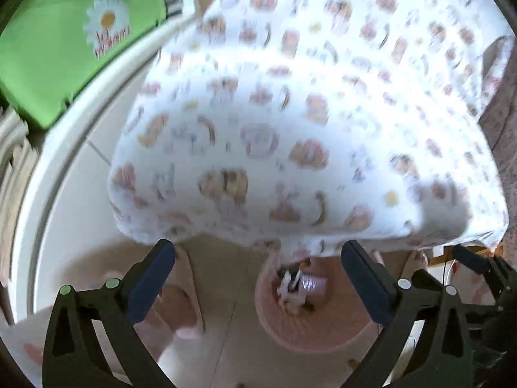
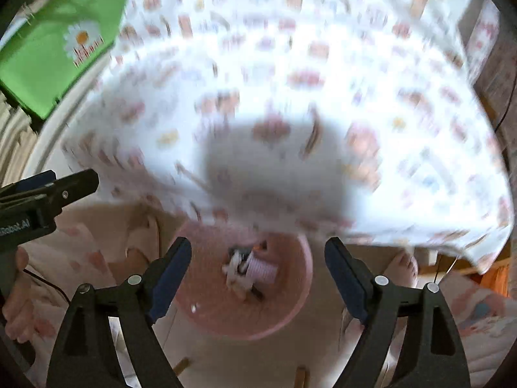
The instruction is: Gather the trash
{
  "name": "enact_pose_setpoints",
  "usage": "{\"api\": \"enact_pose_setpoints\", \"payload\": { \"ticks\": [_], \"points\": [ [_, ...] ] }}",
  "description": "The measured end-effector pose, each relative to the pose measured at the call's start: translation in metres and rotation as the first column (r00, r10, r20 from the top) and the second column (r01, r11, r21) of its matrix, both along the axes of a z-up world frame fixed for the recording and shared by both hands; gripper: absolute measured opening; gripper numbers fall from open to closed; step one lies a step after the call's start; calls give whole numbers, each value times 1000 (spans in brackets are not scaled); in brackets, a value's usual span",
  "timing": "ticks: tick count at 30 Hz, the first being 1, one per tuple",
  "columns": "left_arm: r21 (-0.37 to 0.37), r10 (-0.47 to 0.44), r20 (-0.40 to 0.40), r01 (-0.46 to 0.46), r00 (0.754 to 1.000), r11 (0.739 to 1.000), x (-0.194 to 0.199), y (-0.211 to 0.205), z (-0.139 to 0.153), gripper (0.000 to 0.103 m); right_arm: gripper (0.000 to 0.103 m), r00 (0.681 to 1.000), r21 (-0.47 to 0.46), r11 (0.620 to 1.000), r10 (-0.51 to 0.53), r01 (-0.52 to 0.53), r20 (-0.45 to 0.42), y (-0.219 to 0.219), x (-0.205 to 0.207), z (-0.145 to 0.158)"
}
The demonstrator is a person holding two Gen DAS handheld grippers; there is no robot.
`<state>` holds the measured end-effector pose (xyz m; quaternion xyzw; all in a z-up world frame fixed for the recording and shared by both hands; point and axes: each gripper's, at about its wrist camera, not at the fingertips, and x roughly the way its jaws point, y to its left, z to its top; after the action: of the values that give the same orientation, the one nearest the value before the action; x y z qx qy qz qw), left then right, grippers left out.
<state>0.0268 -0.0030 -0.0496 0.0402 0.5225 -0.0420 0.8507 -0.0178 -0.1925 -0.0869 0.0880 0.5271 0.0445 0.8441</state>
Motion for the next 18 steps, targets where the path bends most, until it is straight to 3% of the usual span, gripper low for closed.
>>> {"api": "enact_pose_setpoints", "payload": {
  "ticks": [4, 8, 12, 18],
  "points": [
    [-62, 1, 60, 3, 998, 998, 1, 6, 15, 102, 103, 994, -51, 999, 19, -13, 105, 0, -5, 26],
    [-139, -38, 111, 53, 993, 989, -5, 0, 25, 102, 103, 983, -90, 996, 0, 17, 185, 0, -8, 39],
    [-116, -26, 199, 50, 980, 992, -13, -5, 37, 102, 103, 977, -130, 991, 0, 29, 213, 1, -8, 44],
    [-116, 2, 217, 24, 976, 993, -13, 1, 40, 102, 103, 967, -104, 991, -57, 85, 250, -10, -10, 52]
  ]
}}
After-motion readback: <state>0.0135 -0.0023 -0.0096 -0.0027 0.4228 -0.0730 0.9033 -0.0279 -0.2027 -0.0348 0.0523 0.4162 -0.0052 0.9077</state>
